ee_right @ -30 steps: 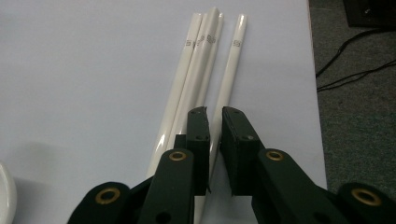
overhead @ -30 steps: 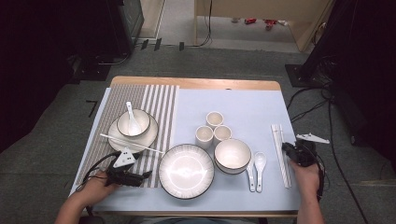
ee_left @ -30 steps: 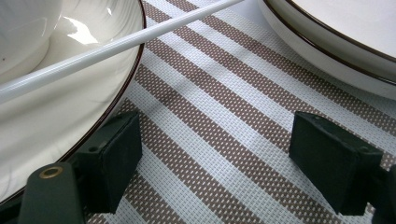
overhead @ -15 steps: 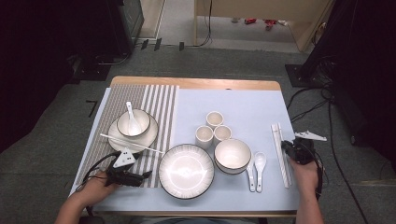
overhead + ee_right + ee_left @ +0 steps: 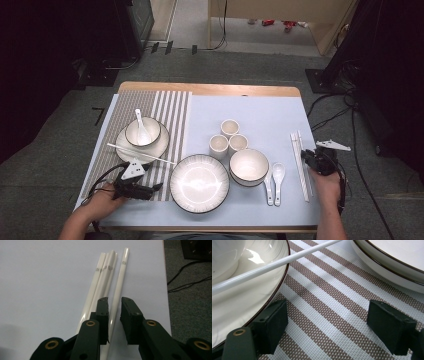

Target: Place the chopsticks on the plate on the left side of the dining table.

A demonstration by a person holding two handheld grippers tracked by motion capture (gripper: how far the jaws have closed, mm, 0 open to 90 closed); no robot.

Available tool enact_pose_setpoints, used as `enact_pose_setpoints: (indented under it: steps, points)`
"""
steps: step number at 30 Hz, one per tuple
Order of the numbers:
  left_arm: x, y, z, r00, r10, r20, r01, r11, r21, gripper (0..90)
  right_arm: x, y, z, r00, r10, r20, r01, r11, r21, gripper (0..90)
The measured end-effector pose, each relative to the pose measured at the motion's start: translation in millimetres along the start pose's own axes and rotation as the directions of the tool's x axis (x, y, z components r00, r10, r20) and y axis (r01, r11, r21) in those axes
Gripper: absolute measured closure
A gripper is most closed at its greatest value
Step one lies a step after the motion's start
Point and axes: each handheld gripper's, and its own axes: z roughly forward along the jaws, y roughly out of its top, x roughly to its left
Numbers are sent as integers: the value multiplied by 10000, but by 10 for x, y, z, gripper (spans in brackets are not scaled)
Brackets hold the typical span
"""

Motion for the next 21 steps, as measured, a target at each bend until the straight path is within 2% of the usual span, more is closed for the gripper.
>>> enact_pose_setpoints:
  steps: [5, 10, 21]
  points:
    - [0, 0, 0, 10000, -1, -2, 1, 10000, -5, 175, 14, -40, -40, 10000, -29, 48, 29, 10000, 19, 820]
    - [0, 0, 0, 10000, 3, -3, -3, 10000, -2, 175, -14, -36, -42, 10000, 6, -68, -6, 10000, 34, 826]
    - [0, 0, 0, 10000, 3, -2, -3, 10000, -3, 175, -72, -17, -4, 9995, 289, 90, -288, 9995, -139, 813]
